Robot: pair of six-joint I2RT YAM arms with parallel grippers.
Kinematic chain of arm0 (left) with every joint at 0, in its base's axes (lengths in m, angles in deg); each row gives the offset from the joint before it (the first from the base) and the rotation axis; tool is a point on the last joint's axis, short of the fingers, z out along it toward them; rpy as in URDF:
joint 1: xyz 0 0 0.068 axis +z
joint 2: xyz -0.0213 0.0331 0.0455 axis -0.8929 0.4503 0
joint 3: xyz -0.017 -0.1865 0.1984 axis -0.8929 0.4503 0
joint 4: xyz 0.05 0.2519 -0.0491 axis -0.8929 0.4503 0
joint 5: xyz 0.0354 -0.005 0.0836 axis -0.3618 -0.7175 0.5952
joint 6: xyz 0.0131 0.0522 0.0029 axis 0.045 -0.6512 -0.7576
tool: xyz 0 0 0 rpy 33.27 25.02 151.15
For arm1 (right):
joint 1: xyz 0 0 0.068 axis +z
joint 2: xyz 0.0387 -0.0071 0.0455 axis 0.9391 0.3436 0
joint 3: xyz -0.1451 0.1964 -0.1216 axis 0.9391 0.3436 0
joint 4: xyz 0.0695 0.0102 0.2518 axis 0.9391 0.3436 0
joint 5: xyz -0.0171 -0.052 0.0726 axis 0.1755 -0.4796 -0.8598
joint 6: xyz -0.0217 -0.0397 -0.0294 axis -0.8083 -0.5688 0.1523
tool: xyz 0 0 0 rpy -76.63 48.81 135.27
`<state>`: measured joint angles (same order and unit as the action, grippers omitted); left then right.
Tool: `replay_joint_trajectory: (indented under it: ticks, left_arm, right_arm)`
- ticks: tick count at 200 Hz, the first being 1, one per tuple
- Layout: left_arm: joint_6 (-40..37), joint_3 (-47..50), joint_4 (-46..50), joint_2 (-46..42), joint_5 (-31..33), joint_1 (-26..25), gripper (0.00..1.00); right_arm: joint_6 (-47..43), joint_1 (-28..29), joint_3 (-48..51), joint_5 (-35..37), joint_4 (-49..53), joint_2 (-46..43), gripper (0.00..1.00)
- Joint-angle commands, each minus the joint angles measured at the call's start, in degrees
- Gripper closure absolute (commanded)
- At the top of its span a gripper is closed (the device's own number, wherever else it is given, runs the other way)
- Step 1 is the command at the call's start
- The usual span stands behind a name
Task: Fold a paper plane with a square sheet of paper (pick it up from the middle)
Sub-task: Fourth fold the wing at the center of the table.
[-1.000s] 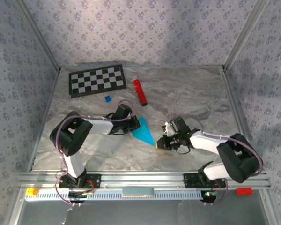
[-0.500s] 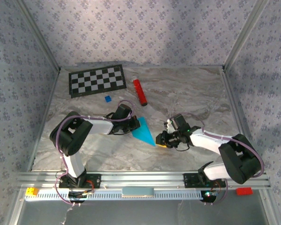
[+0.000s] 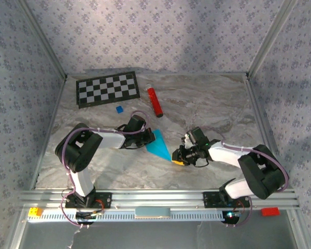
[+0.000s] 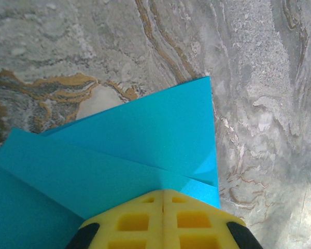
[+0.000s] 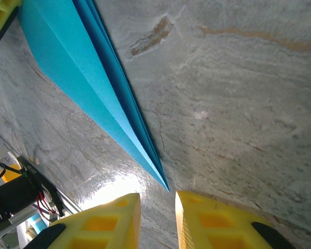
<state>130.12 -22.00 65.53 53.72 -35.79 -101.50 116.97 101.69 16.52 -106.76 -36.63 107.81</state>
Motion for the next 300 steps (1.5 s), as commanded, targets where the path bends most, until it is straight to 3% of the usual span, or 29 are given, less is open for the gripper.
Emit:
replay_joint_trajectory:
  ticks: [1,174,239,300]
  left_arm:
    - [-0.28,0.39,7.90,2.42,2.99,0.59,1.00]
    - [-0.09,0.19,8.43,1.98,2.78,0.62,1.00]
    - [-0.39,-0.41,9.15,2.40,2.57,0.60,1.00]
    - [-0.28,-0.15,9.02,2.43,2.43,0.64,1.00]
  right_arm:
    - [0.00,0.59,0.42,-0.79,-0.27,-0.74,0.75]
    - [-0.34,0.35,-0.76,2.03,4.62,-3.08,0.73]
    - [2.21,0.29,-0.22,-2.59,-0.43,-1.21,0.72]
    - [2.35,0.41,-0.67,-2.18,-1.04,2.77,0.72]
